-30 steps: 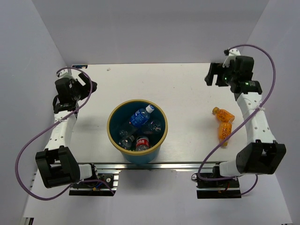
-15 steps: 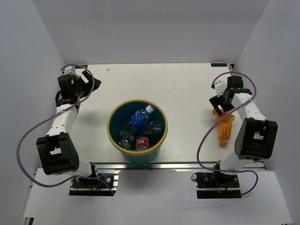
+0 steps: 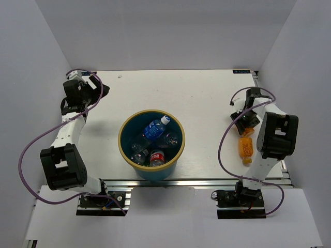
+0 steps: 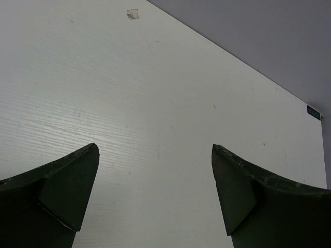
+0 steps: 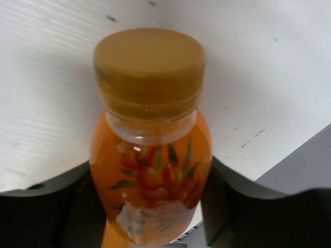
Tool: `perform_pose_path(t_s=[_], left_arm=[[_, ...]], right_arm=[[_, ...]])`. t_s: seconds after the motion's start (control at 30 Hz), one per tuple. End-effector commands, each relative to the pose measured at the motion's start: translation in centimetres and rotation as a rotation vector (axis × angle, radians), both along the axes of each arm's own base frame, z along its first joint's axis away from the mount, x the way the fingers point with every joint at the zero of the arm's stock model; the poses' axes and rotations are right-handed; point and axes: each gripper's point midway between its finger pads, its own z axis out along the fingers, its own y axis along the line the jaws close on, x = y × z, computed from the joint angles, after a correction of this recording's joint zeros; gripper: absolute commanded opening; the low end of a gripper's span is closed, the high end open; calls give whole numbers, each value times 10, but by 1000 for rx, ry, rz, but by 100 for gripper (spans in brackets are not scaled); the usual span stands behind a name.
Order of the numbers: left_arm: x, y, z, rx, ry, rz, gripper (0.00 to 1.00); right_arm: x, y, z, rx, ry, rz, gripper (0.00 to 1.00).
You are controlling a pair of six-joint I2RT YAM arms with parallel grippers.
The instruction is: Put the plastic bottles in the bin
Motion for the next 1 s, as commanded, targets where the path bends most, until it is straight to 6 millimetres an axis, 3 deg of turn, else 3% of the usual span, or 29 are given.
perform_pose_path(t_s=[0.0, 0.03, 0.13, 0.17, 0.23, 0.27, 0.3, 0.33, 0.37, 0.43, 0.47, 0.5, 0.53, 0.6, 0.67, 0.7, 0.77, 0.8, 0.9, 0.97], left_arm=[[2, 7, 16, 25, -29, 22, 98], [2, 6, 17, 23, -31, 23, 98], [-2, 6, 19, 16, -33, 26, 98], [-3, 5, 21, 15, -43, 27, 98], [-9, 1, 22, 6, -55, 17, 98], [-11, 0, 24, 6, -69, 11, 98], [-14, -1, 30, 6, -84, 7, 98], [-17, -3, 28, 4, -79, 4, 98], [-20, -3, 28, 5, -78, 7, 98], [-26, -2, 33, 6, -88, 19, 98], [-29, -2, 30, 4, -82, 22, 98], [-31, -3, 31, 3, -84, 21, 98], [-36, -3, 32, 5, -89, 28, 98], [-41, -2, 33, 8, -93, 36, 98], [-46, -2, 34, 11, -92, 45, 98], [-48, 0, 32, 14, -87, 55, 98], [-52, 0, 34, 19, -85, 61, 98], [-54, 2, 34, 24, -84, 69, 98], [-58, 4, 34, 32, -77, 84, 98], [-60, 3, 33, 33, -75, 82, 98]], right_arm=[[15, 22, 31, 132, -41, 3, 30], [28, 27, 49, 155, -93, 15, 30], [57, 67, 109, 250, -289, 138, 34], [61, 88, 146, 306, -409, 204, 37], [74, 144, 199, 379, -628, 377, 37], [60, 166, 238, 422, -750, 453, 38], [48, 205, 264, 492, -825, 525, 37], [33, 226, 309, 531, -966, 603, 36], [8, 261, 332, 633, -1004, 711, 36], [-27, 289, 372, 804, -1053, 782, 37], [-53, 302, 404, 935, -1109, 867, 37], [-71, 311, 416, 1032, -1080, 903, 36], [-103, 322, 422, 1162, -987, 1007, 36], [-135, 336, 429, 1265, -896, 1112, 37], [-155, 350, 424, 1316, -817, 1202, 38], [-174, 362, 421, 1338, -749, 1237, 38], [-176, 380, 405, 1295, -709, 1271, 40], [-192, 390, 393, 1298, -618, 1279, 41], [-196, 413, 366, 1222, -520, 1276, 46], [-190, 427, 351, 1146, -515, 1257, 58]])
